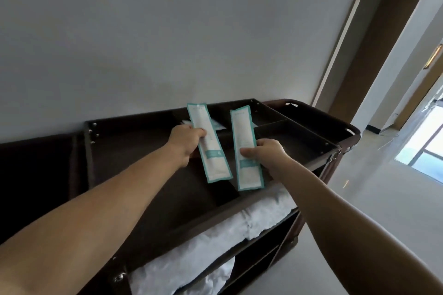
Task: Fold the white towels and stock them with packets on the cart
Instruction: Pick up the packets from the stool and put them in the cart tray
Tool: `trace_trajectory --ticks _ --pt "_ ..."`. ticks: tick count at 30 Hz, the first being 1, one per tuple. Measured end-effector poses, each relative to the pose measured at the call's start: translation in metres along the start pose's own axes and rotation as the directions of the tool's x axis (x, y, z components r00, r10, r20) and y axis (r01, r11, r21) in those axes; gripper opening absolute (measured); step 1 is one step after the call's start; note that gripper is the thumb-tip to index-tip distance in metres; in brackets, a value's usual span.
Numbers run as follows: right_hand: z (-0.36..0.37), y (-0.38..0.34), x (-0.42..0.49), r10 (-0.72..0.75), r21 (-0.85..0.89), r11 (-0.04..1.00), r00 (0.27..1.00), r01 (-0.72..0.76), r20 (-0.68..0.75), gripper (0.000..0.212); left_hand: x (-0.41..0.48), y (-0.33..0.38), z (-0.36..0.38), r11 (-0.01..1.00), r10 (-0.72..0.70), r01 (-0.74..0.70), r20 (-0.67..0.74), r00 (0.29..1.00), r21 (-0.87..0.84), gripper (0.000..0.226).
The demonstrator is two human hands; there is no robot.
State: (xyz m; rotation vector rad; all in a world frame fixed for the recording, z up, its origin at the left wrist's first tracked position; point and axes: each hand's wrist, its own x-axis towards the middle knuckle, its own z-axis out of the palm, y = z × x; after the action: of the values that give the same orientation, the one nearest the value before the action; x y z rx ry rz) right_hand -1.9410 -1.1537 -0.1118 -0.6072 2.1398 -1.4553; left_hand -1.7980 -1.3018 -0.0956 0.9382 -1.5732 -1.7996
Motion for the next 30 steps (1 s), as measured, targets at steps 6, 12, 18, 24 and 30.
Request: trace_trajectory --ticks 6,12,18,24,30 --pt "0.013 0.017 0.062 -0.002 -0.273 0.960 0.971 0.069 0.239 0.025 0.020 -0.008 0.010 0.999 0.013 -0.003 -0.218 0.976 0.045 0.006" --pt "0.023 0.044 0.079 0.122 -0.449 0.881 0.843 0.151 0.524 0.042 0.015 -0.017 0.029 0.998 -0.004 0.030 -0.398 0.917 0.058 0.005" --pt "0.027 0.051 0.082 0.155 -0.423 0.890 0.758 0.171 0.634 0.030 -0.013 -0.029 0.039 0.996 -0.029 0.067 -0.527 0.850 0.053 0.006" --pt "0.015 0.030 0.080 0.051 -0.665 0.511 0.753 0.545 0.656 0.049 -0.029 -0.023 0.050 0.996 -0.043 0.076 -0.543 0.838 0.038 0.002" --pt "-0.007 -0.007 0.075 -0.182 -0.137 0.926 0.733 0.352 0.655 0.038 -0.021 -0.022 0.067 0.997 -0.034 0.063 -0.494 0.869 0.042 0.005"
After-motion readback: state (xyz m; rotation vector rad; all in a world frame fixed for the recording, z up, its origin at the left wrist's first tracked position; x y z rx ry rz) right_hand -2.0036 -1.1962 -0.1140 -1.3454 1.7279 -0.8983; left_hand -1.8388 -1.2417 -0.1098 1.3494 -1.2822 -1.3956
